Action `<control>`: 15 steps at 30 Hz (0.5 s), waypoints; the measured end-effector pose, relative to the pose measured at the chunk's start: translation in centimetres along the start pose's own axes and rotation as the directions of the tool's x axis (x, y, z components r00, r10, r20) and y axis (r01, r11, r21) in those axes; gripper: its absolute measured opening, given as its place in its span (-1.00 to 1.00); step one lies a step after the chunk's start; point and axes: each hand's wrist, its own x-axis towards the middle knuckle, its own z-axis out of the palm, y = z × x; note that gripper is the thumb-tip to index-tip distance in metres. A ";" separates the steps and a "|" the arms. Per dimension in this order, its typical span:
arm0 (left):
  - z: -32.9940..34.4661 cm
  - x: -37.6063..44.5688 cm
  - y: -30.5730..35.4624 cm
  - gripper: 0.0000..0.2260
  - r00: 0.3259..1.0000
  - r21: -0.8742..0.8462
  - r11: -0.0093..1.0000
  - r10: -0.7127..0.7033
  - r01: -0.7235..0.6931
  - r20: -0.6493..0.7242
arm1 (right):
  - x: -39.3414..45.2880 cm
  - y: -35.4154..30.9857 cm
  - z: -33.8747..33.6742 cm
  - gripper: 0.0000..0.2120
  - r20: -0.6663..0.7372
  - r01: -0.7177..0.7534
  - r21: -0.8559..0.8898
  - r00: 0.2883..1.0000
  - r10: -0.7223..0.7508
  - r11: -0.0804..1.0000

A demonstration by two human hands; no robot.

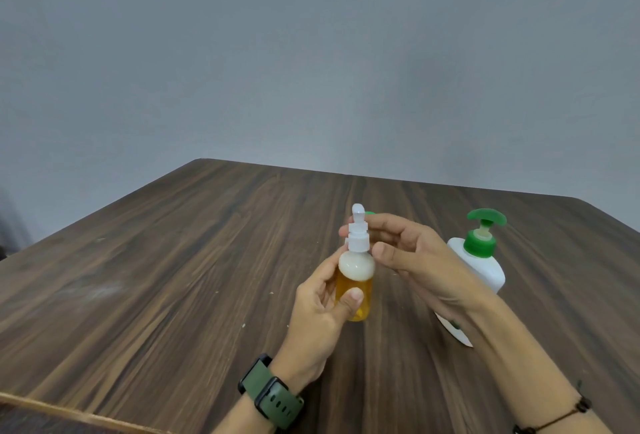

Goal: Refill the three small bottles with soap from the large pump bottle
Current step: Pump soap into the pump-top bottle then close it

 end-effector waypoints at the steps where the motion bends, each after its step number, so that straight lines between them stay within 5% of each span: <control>1: 0.1 0.0 0.1 -0.34 1.000 0.000 1.000 -0.003 0.003 0.002 | -0.1 0.0 -0.1 -0.67 0.024 0.001 0.031 1.000 -0.002 1.000; 6: 0.4 -0.2 0.5 -0.39 1.000 -0.009 1.000 -0.011 0.012 0.022 | 0.2 0.2 0.1 -0.78 0.050 -0.014 0.168 0.999 0.006 0.986; 9: 0.4 -0.3 0.5 -0.38 1.000 -0.018 1.000 -0.009 0.009 0.013 | 0.4 0.6 0.5 -0.53 -0.021 -0.002 0.208 1.000 0.006 0.978; 15: 0.5 -0.3 0.5 -0.41 0.999 -0.007 1.000 0.002 -0.002 0.034 | 0.7 1.1 1.7 -0.59 -0.147 -0.007 0.033 0.989 0.012 0.999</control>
